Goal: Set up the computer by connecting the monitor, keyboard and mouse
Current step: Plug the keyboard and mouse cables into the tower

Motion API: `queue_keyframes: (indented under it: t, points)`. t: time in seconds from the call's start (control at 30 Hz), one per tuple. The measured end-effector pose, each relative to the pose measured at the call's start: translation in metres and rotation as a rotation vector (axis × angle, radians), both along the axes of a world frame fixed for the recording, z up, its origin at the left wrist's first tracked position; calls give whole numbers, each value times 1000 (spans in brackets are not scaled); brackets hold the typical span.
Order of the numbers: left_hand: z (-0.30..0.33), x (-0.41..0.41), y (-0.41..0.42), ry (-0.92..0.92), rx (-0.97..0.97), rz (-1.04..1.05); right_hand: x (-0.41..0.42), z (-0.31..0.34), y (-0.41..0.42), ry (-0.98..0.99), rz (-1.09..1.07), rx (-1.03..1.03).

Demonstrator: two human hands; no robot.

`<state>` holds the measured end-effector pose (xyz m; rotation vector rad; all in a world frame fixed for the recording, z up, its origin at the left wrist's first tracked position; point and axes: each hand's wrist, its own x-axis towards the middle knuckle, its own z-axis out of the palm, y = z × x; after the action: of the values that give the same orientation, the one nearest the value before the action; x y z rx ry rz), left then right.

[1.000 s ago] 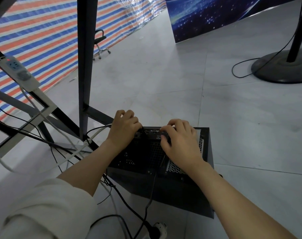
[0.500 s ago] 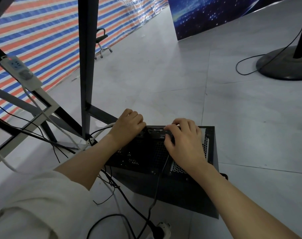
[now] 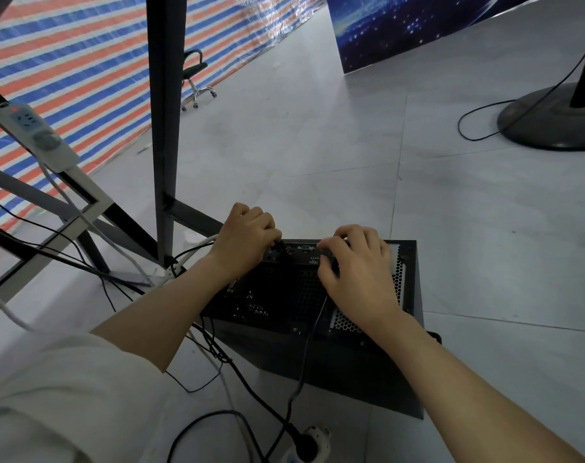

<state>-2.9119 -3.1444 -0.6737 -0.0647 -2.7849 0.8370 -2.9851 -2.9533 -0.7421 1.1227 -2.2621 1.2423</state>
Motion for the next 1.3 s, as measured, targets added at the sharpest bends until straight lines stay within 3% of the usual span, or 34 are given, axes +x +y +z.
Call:
queue_keyframes:
  t: [0.23,0.5,0.67,0.97,1.17,1.3]
  points:
    - [3,-2,10,-93,-35,115,0,-1,0,-4,8,-11]
    - [-7,5,22,-20,-36,208,2,1,1,-24,3,-5]
    - [-10,6,36,8,136,371,1,1,3,-81,33,-25]
    - [-12,11,45,281,577,676,2,4,5,-176,97,-123]
    - [-11,9,50,335,671,814,2,5,4,-203,104,-177]
    - [-8,5,50,295,587,807,2,5,3,-213,106,-186]
